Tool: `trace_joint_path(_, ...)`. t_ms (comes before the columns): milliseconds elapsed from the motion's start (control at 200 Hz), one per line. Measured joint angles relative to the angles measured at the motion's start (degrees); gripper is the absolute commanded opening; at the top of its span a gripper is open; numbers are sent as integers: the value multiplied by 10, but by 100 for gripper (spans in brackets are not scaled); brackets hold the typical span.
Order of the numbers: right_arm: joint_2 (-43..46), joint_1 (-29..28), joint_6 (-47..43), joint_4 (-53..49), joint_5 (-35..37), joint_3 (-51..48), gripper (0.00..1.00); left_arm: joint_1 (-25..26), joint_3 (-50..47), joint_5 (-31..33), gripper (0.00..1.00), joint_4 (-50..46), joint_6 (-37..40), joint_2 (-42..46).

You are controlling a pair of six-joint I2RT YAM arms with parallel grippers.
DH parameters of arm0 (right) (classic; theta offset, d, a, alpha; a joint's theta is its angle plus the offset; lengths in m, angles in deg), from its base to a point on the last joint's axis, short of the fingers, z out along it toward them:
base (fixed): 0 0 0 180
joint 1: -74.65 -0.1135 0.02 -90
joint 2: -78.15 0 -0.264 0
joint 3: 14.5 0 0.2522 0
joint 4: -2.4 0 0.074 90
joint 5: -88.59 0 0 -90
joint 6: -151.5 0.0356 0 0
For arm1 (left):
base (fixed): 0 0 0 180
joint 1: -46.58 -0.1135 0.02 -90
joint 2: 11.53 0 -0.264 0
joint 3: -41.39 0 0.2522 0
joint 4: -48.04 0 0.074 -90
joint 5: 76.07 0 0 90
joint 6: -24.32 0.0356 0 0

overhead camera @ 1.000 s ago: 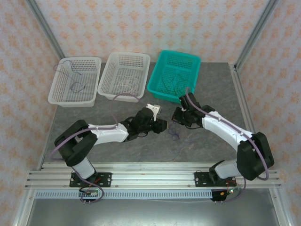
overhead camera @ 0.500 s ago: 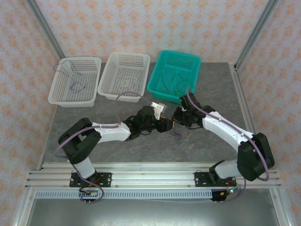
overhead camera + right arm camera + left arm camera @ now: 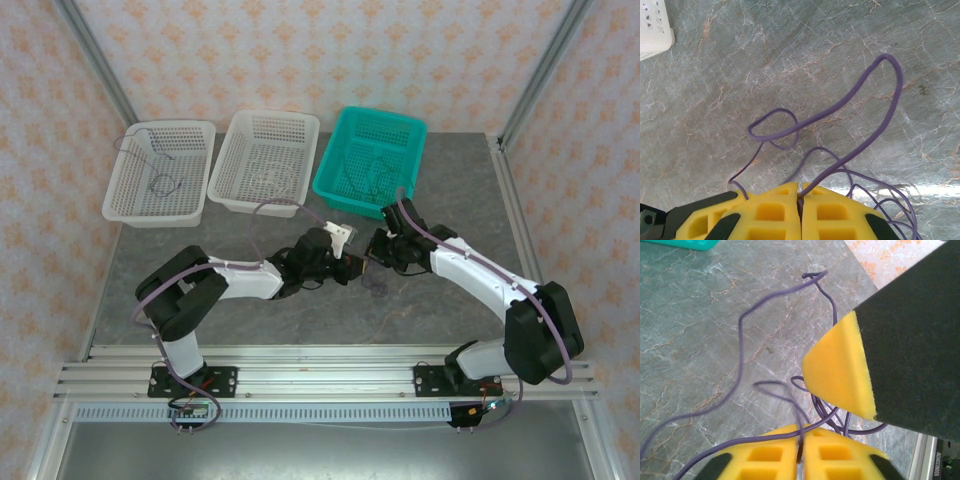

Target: Untangle the cables

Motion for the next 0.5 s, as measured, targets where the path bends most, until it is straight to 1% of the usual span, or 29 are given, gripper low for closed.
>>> trace_joint_path(100, 0, 0, 2, 0, 0, 0, 8, 0, 0, 0, 0, 2, 1, 0)
trace_joint_path(170, 0, 2, 7, 1, 2, -4, 15, 0, 0, -1, 0, 2, 0, 0)
trace_joint_path(200, 0, 3, 9, 3, 4, -9, 16, 0, 0, 0, 0, 2, 0, 1)
trace_joint_path(315, 1, 19, 19, 19, 19, -49, 17, 0, -1, 2, 0, -6, 0, 25)
trace_joint_path(425, -11, 50, 35, 37, 34, -103, 15, 0, -1, 6, 0, -24, 9, 81)
trace_joint_path(500, -37, 72, 46, 49, 42, -136, 13, 0, 0, 10, 0, -38, 16, 124)
